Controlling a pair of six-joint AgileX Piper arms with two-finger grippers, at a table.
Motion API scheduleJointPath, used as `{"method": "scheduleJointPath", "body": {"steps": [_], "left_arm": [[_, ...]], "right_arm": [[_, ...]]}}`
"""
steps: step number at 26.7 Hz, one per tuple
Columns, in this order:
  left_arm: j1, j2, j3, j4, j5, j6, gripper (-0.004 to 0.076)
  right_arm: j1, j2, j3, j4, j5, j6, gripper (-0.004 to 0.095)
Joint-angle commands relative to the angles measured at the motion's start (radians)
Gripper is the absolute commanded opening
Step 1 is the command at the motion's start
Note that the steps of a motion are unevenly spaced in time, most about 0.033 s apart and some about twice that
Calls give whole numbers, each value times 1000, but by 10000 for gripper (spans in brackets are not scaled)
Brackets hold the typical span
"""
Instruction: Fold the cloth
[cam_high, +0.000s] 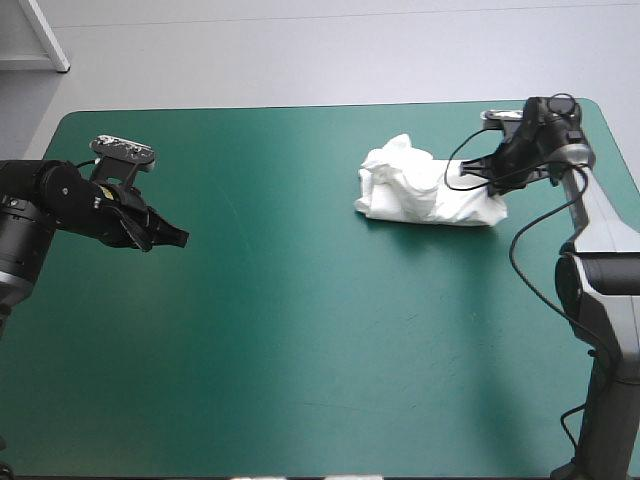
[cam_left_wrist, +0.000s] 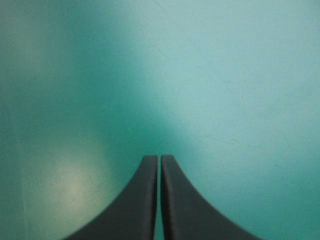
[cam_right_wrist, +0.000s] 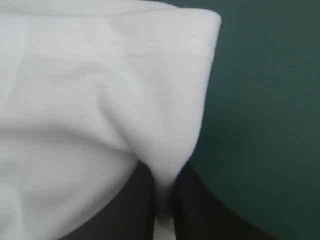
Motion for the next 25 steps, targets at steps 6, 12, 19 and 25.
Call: {"method": "scheduleJointPath", "body": {"steps": [6, 12, 19, 25], "left_arm": [[-3, -30, -25, -21, -4, -1, 20], [-3, -29, -25, -24, -4, -1, 20], [-3, -29, -25, -24, -16, -1, 20], [-3, -75, -25, -50, -89, 35, 20]], "right_arm": [[-170, -80, -33, 32, -10, -17, 62], [-194, -80, -33, 37, -10, -12, 604], [-199, -134, -33, 30, -10, 43, 669], [-158, -432, 65, 154, -10, -12, -9]]}}
